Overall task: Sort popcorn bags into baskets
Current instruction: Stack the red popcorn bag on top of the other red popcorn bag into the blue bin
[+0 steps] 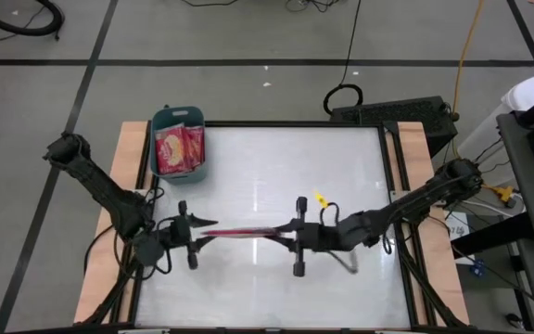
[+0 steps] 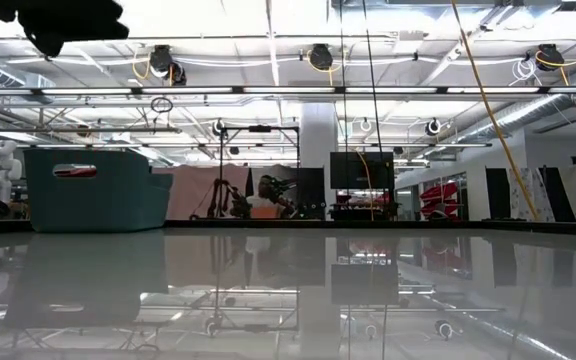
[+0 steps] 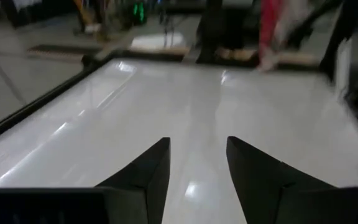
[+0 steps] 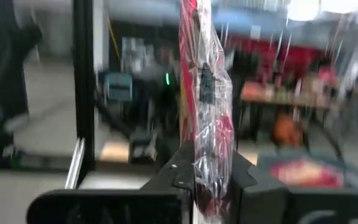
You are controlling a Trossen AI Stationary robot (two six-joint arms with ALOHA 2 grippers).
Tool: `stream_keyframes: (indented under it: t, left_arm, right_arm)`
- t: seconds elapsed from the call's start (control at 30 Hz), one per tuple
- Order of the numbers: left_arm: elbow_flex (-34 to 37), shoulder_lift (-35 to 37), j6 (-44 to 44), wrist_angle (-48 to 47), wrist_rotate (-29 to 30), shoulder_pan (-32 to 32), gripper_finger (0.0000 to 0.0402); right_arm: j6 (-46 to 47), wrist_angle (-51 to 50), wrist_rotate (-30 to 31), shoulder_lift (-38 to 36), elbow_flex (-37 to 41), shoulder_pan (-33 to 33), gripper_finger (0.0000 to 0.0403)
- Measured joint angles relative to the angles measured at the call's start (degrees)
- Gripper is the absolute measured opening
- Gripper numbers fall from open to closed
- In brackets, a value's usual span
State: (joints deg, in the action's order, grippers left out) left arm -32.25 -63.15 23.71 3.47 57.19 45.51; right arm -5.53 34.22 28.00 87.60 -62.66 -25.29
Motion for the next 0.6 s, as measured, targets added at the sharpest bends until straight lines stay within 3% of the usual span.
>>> stream_keyframes:
  t: [0.17, 0.3, 0.43, 0.6]
  left_arm:
    - [7.00, -2.21, -17.07, 32.16, -0.67, -0.21, 0.0161]
    - [9.89, -5.34, -31.98, 55.73, -9.10, -3.01, 0.0161]
    - [8.44, -9.23, -39.08, 64.14, -21.92, -7.98, 0.0173]
    - [4.04, -13.99, -40.71, 67.53, -26.89, -13.77, 0.0221]
  right_arm:
    - [-4.15, 28.03, -8.90, 0.03, 9.52, 1.66, 0.0019]
    - [-5.68, 37.03, -11.60, 0.20, 12.96, 3.25, 0.0019]
    - [-7.75, 40.08, -12.78, 0.14, 12.46, 4.82, 0.0019]
    - [-7.77, 45.74, -20.27, 0.14, 12.44, 7.16, 0.0020]
